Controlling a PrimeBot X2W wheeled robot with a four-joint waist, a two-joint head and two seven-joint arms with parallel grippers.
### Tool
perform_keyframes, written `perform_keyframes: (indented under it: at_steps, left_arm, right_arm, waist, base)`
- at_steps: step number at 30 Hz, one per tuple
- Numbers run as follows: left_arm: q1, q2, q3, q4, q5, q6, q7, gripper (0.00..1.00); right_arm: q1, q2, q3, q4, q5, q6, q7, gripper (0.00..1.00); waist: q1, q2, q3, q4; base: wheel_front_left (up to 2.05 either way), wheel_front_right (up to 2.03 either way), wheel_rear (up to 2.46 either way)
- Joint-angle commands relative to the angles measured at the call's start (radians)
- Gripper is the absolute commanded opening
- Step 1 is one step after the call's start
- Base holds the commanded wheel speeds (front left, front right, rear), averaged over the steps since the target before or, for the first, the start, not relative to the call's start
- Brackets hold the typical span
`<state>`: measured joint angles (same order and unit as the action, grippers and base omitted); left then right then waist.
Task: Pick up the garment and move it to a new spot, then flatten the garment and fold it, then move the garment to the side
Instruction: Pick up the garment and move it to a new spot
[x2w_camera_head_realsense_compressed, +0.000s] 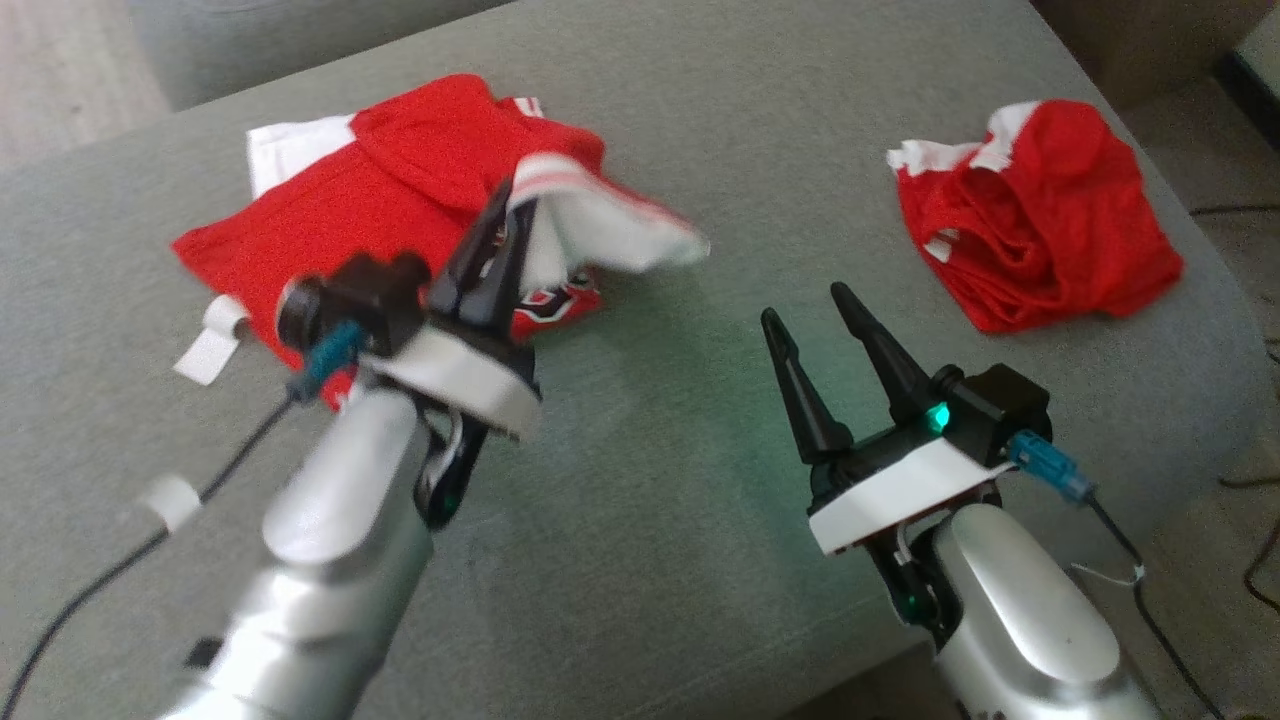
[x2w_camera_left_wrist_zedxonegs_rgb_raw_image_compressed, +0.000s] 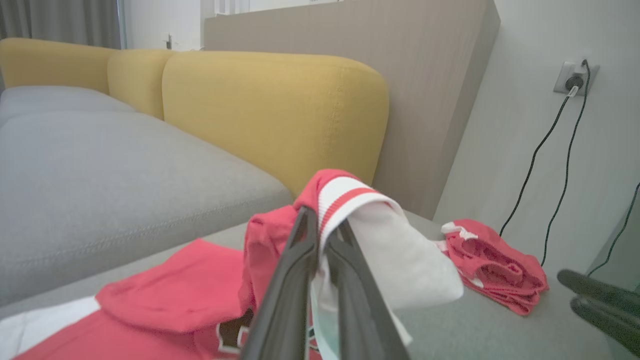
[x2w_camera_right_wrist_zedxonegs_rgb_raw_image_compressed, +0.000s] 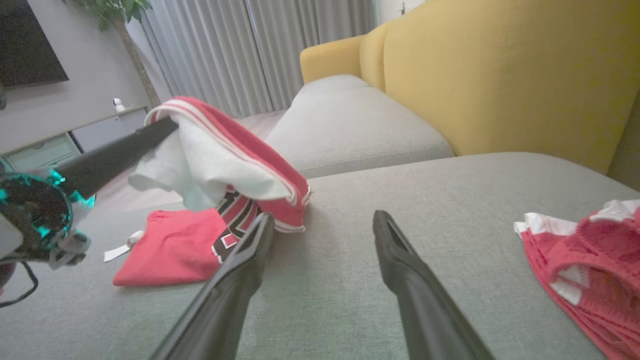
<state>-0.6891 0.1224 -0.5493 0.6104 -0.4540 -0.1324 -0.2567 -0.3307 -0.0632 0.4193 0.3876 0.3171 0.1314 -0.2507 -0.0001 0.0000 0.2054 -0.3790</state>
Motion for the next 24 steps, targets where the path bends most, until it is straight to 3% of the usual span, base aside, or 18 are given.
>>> perform_keyframes:
  at_steps: [1, 2, 3, 4, 5, 13, 24]
  left_arm:
    - [-0.013, 0.020, 0.037, -0.025, -0.001, 0.002, -0.005, 0.00]
    - [0.006, 0.017, 0.043, -0.025, 0.004, 0.002, -0.005, 0.00]
    - [0.024, 0.015, 0.053, -0.030, 0.012, 0.002, -0.005, 0.17]
    - [0.044, 0.011, 0.062, -0.032, 0.019, 0.002, -0.005, 0.89]
    - [0.064, 0.007, 0.078, -0.038, 0.026, 0.004, -0.005, 1.00]
    - [0.306, -0.007, 0.274, -0.107, 0.088, 0.055, -0.005, 1.00]
    - [0.627, -0.055, 0.507, -0.244, 0.233, 0.068, -0.005, 1.00]
  right_arm:
    - [0.002, 0.013, 0.017, -0.030, 0.005, -0.001, -0.011, 1.00]
    - [0.005, 0.013, 0.016, -0.027, 0.000, -0.001, -0.011, 1.00]
    - [0.006, 0.013, 0.013, -0.023, -0.004, -0.001, -0.011, 1.00]
    - [0.007, 0.013, 0.009, -0.020, -0.008, -0.001, -0.011, 1.00]
    - [0.007, 0.013, 0.006, -0.017, -0.012, -0.001, -0.011, 1.00]
    - [0.028, 0.013, -0.033, 0.013, -0.028, -0.001, -0.011, 1.00]
    - [0.101, 0.013, -0.130, 0.085, -0.079, -0.001, -0.011, 1.00]
  waist:
    - [0.0001, 0.0000, -0.011, 0.021]
    - [0.0001, 0.0000, -0.015, 0.034]
    - [0.0001, 0.0000, -0.020, 0.048]
    - [0.0001, 0.0000, -0.025, 0.065]
    - [0.0001, 0.0000, -0.031, 0.081]
    - [0.0001, 0.0000, -0.109, 0.201]
    - [0.0001, 0.0000, -0.207, 0.320]
  base:
    - [0.00, 0.00, 0.00]
    - [0.00, 0.00, 0.00]
    - [0.00, 0.00, 0.00]
    - [0.00, 0.00, 0.00]
    - [0.00, 0.00, 0.00]
    - [0.00, 0.00, 0.00]
    - [0.00, 0.00, 0.00]
